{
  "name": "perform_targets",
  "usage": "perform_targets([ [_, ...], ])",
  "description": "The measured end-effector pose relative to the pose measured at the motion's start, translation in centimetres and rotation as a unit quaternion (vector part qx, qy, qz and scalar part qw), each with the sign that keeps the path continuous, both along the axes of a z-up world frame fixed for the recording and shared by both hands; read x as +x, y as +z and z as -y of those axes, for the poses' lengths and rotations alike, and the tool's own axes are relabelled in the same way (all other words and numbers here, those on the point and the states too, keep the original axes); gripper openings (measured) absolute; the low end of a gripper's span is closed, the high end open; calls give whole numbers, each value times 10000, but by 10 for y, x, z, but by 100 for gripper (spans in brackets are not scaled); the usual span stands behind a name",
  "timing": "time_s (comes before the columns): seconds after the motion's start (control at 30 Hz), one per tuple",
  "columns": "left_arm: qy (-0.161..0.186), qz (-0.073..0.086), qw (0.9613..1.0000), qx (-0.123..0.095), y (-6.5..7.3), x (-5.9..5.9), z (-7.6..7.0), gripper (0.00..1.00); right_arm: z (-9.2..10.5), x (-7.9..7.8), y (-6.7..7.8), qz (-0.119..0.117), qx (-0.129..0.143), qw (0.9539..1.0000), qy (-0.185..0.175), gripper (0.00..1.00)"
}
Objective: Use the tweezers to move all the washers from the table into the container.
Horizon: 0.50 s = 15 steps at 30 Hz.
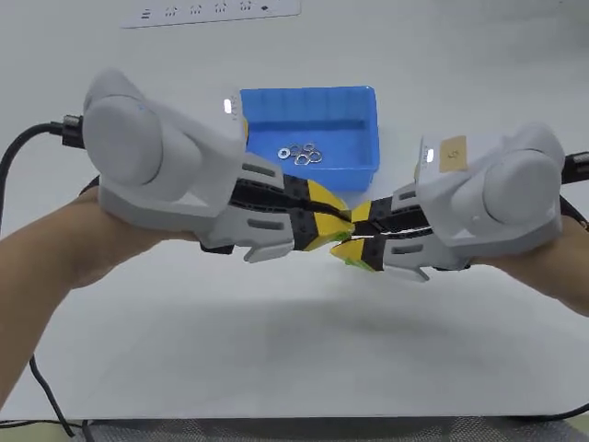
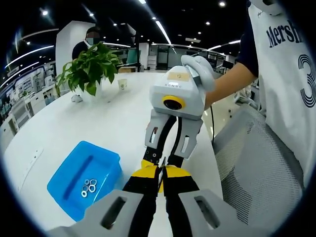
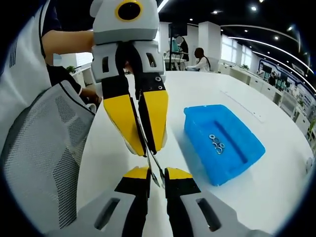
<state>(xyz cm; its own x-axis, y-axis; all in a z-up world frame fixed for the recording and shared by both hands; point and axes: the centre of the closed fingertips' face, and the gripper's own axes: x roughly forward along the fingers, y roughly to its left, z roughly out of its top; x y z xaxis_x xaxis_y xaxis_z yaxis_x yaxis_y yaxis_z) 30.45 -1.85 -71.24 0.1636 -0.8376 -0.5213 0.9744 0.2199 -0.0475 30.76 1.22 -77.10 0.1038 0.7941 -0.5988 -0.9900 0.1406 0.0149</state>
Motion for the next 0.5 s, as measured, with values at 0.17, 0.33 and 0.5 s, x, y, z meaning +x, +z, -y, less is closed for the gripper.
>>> perform_targets([
  [0.17,-15,-14,10000,51,-4,0,1,7,0,0,-3,-19,-1,10000,-14,13],
  [0.33,-28,-14,9999,97,-6,1,1,7,0,1,-5,-20,-12,10000,19,13],
  [0.5,-1,-47,9999,94,-8,2,0,7,0,4,-6,-56,-4,10000,-5,13],
])
